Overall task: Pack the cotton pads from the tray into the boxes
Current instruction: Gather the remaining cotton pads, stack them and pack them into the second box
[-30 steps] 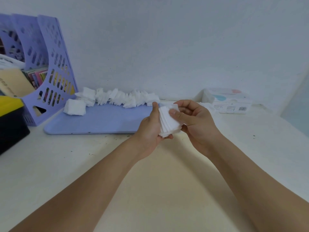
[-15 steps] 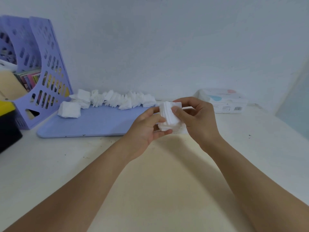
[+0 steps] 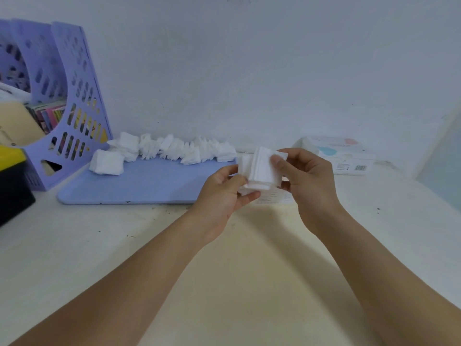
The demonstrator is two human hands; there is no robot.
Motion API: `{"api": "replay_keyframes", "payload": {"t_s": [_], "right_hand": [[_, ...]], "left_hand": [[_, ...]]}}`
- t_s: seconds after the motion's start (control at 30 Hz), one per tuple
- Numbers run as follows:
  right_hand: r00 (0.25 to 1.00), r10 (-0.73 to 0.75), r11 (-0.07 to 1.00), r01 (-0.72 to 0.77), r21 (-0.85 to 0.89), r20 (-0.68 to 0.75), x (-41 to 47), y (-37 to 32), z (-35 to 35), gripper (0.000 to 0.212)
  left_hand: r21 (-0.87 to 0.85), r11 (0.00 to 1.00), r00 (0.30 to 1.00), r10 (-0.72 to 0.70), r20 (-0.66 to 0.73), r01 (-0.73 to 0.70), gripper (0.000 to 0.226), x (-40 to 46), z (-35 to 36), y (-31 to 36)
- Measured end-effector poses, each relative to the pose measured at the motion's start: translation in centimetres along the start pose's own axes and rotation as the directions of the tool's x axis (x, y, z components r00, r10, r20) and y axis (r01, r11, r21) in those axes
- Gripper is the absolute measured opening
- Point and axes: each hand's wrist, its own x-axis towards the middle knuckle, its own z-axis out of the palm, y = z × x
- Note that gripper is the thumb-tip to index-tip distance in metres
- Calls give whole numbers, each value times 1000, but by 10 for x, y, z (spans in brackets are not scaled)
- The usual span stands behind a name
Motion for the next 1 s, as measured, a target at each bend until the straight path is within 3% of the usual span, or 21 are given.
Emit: {"api": "replay_keyframes", "payload": {"t_s": [0.13,0.2,0.3,0.5,1.0], "right_hand": [[1000,-11,994,12,110,-16,2,-4,-2,4],[998,-15,986,4,169,64,4,-9,-6,5],[987,-35,999,33,16,156,0,-5,-2,8],[985,-139,978,153,-144,105,1,7,1,7],[971,-232,962,238,-136,53,-1,4,0,8]], "left_hand": [[-15,1000,1000,-2,-29,2,26,-1,1,1],[-23,1000,999,-11,-37,10,25,0,0,2],[-37,999,999,-22,31,23,27,-2,0,4],[-34,998,994,-56,90,60,30,-4,1,4],[-93,987,985,-121,121,133,30,-7,2,7]]}}
